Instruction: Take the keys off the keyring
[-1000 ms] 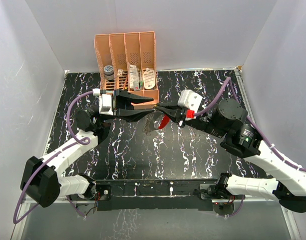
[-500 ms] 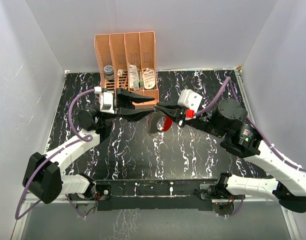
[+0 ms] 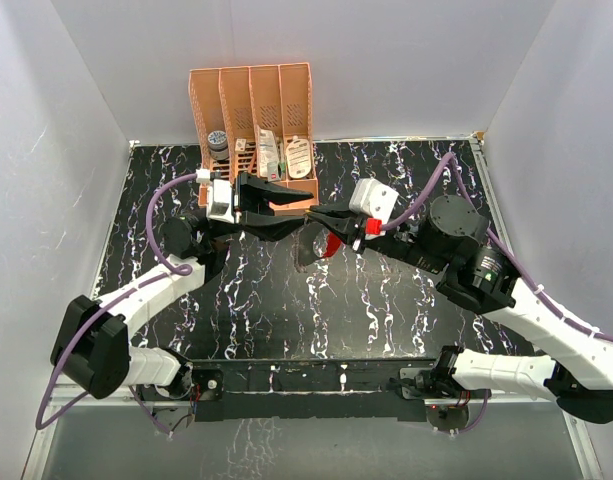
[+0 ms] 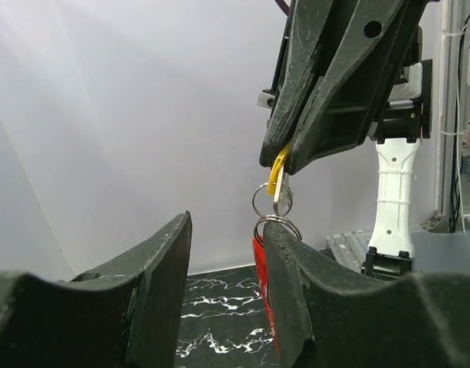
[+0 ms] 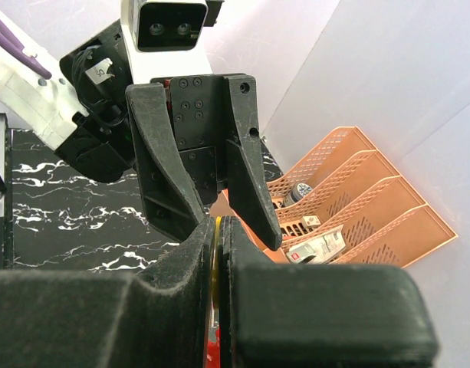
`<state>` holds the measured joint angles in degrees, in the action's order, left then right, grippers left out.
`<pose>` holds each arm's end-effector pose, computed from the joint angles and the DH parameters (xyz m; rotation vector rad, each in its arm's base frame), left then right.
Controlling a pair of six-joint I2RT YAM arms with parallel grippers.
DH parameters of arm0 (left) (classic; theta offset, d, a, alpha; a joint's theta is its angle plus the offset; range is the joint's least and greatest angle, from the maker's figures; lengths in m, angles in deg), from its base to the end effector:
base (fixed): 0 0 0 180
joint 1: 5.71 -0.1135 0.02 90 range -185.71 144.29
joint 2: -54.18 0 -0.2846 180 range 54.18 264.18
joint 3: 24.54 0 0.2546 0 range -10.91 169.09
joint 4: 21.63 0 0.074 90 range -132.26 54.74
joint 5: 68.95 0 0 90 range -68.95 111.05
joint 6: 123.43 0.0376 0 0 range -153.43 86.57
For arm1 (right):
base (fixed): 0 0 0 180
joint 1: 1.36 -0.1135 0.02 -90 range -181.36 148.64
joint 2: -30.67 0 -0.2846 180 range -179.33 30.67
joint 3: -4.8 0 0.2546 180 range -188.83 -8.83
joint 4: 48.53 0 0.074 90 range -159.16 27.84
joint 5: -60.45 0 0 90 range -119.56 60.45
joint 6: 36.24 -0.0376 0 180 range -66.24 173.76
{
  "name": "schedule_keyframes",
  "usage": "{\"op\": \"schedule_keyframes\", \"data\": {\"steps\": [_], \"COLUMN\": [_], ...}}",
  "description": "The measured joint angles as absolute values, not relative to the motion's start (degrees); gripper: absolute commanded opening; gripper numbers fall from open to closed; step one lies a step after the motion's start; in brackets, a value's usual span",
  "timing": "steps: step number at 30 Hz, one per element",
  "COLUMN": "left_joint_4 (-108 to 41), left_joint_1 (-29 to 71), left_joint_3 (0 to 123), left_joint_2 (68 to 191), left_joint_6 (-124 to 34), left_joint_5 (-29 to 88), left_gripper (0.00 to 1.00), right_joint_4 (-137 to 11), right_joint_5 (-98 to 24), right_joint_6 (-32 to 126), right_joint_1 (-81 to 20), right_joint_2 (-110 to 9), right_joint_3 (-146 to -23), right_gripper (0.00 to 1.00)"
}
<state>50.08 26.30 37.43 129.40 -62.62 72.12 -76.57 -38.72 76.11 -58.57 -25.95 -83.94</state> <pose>0.1933 -0.1554 0.4135 0.9417 0.5259 -1.2150 0.0978 0.1629 0.4944 -1.0769 1.0881 0.6073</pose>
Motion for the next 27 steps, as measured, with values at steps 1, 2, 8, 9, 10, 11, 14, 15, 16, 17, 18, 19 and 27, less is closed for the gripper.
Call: {"op": "schedule_keyframes", "data": {"steps": [1, 2, 8, 9, 10, 11, 14, 15, 16, 17, 18, 19, 27], "left_joint_4": [50.10, 50.19, 51.70, 51.98, 51.96, 51.83, 50.69, 50.10, 49.67, 49.10, 48.44, 47.68, 40.92], "left_joint_1": [26.30, 26.30, 26.30, 26.30, 26.30, 26.37, 26.41, 26.46, 26.46, 26.48, 26.48, 26.54, 26.85], "left_joint_3": [37.43, 37.43, 37.67, 37.95, 38.32, 38.69, 39.22, 39.26, 39.26, 39.26, 39.26, 39.26, 39.24], "left_joint_2": [129.44, 129.49, 130.03, 130.25, 130.47, 130.64, 130.69, 130.67, 130.67, 130.67, 130.60, 130.53, 126.97], "left_joint_6": [-62.69, -62.80, -64.65, -64.83, -64.96, -64.83, -64.09, -63.74, -63.41, -62.99, -62.53, -61.97, -56.46], "left_joint_5": [72.07, 72.07, 72.18, 72.31, 72.34, 72.31, 71.81, 71.37, 71.11, 70.92, 70.63, 70.13, 63.94], "left_gripper": [0.41, 0.40, 0.00, 0.00, 0.00, 0.00, 0.00, 0.00, 0.00, 0.00, 0.00, 0.00, 0.00], "right_joint_4": [-76.57, -76.57, -76.22, -76.01, -75.81, -75.59, -75.11, -74.91, -74.67, -74.61, -74.61, -74.61, -73.71], "right_joint_5": [-38.72, -38.72, -38.70, -38.59, -38.51, -38.48, -38.29, -38.24, -38.09, -38.02, -37.85, -37.61, -36.36], "right_joint_6": [76.13, 76.13, 76.16, 76.16, 76.16, 76.18, 76.18, 76.20, 76.24, 76.31, 76.33, 76.37, 77.12], "right_joint_1": [-58.57, -58.57, -58.57, -58.57, -58.57, -58.57, -58.51, -58.44, -58.37, -58.33, -58.31, -58.24, -58.07], "right_joint_2": [-25.95, -25.95, -25.95, -25.95, -25.95, -25.95, -25.92, -25.88, -25.88, -25.88, -25.88, -25.88, -25.88], "right_joint_3": [-83.94, -83.94, -83.94, -83.94, -83.94, -83.94, -83.76, -83.54, -83.26, -83.04, -82.95, -82.91, -82.85], "right_gripper": [0.00, 0.00, 0.00, 0.00, 0.00, 0.00, 0.00, 0.00, 0.00, 0.00, 0.00, 0.00, 0.00]}}
